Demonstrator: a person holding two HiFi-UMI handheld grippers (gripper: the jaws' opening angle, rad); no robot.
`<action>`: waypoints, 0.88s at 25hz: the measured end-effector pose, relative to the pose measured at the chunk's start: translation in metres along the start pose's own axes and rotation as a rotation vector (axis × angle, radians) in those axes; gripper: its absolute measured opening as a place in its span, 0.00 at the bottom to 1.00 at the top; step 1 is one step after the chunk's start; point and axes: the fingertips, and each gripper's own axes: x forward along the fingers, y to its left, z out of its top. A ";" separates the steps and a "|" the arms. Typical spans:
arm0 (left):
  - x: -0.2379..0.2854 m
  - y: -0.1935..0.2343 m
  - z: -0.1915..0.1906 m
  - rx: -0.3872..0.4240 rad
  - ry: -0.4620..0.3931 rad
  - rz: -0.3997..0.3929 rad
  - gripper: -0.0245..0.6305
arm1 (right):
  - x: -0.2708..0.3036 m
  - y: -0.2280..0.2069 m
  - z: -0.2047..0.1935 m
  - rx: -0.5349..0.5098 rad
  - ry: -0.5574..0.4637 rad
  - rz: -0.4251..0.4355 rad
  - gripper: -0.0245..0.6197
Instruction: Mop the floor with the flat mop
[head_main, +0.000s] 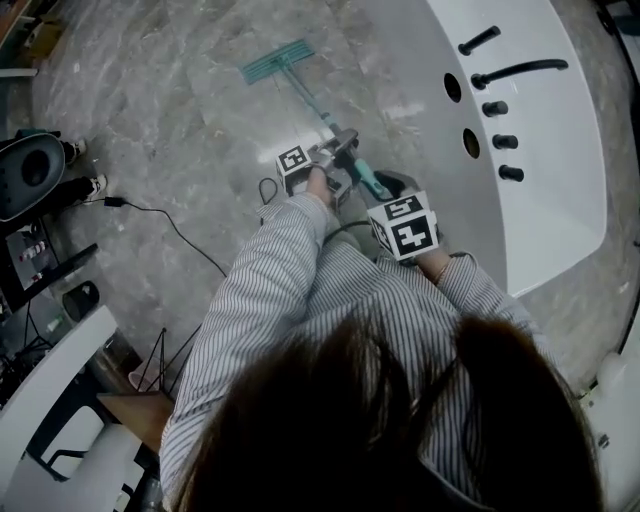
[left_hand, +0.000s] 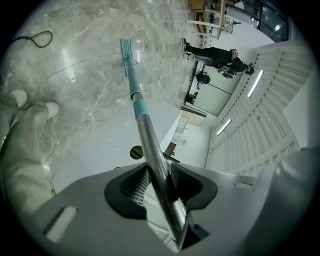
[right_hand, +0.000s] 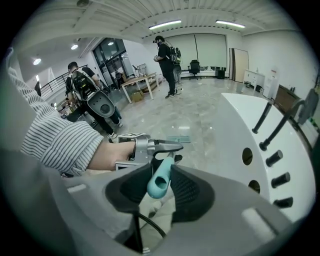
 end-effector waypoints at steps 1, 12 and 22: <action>-0.007 0.007 -0.004 0.005 0.007 0.006 0.26 | -0.002 0.006 -0.008 0.011 -0.002 -0.006 0.23; -0.092 0.046 -0.068 -0.012 0.091 0.045 0.26 | -0.032 0.087 -0.086 0.114 -0.028 -0.048 0.23; -0.128 0.102 -0.158 0.022 0.114 0.036 0.26 | -0.091 0.103 -0.182 0.120 -0.048 -0.046 0.23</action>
